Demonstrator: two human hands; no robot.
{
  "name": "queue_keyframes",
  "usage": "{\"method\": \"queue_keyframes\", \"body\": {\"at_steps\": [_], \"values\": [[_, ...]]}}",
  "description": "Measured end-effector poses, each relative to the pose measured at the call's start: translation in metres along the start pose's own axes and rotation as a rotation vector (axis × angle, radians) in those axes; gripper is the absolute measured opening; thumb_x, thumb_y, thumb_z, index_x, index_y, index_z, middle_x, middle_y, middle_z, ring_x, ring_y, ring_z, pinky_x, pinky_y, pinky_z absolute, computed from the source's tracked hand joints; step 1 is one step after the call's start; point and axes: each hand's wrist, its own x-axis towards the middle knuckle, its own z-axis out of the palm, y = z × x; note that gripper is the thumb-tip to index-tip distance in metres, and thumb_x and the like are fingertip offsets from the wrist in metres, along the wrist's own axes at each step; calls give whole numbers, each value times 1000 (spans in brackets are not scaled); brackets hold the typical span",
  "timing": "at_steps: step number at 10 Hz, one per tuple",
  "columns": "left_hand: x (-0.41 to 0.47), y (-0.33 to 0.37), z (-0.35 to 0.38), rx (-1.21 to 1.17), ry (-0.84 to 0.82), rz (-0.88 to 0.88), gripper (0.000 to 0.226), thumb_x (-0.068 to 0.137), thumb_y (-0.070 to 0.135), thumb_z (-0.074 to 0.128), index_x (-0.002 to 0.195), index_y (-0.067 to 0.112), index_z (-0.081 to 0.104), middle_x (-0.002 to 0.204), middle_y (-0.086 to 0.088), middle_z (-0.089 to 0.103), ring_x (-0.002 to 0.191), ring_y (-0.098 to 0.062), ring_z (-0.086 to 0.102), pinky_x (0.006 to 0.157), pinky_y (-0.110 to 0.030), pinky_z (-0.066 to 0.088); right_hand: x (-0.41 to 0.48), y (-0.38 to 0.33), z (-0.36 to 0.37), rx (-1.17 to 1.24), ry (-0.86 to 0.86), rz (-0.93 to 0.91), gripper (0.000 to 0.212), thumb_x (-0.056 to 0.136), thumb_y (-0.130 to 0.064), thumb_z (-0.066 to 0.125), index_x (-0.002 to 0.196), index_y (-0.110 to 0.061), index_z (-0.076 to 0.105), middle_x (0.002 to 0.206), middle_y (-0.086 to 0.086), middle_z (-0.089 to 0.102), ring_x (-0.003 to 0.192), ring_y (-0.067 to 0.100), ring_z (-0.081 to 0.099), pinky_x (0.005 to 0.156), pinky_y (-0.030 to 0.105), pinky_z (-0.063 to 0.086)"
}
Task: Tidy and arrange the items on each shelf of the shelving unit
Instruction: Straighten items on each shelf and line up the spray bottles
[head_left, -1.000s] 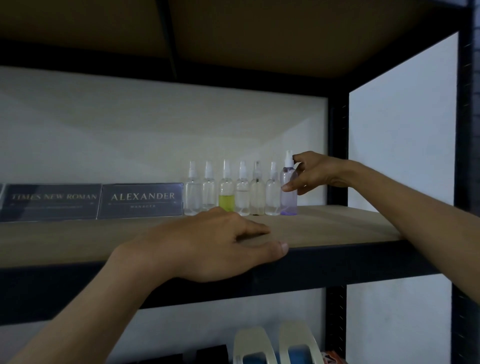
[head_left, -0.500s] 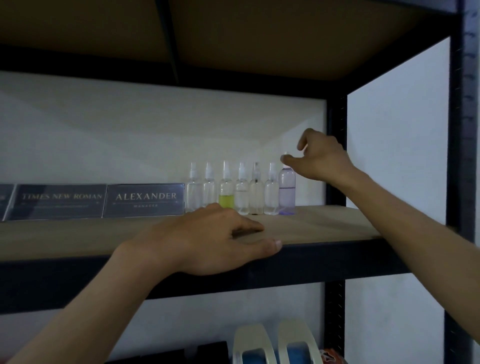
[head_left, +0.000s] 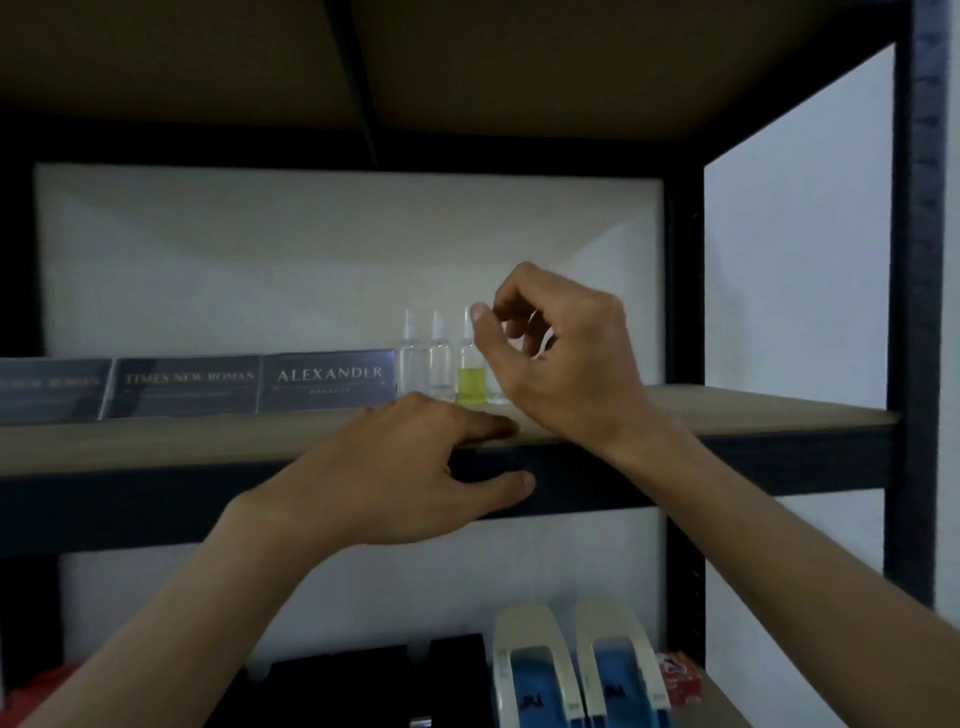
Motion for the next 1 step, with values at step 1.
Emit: {"method": "queue_keyframes", "body": {"at_steps": [1], "values": [[-15,3,-10,-48,24,-4,42,84,70,54,124,55,58,99,26,70,84,7,63,79,-27,54,-15,-15,-3,-18,-87,6,22,94,-32,64,81,-15,60,72,-6,60,61,10,57,57,34,50]]}}
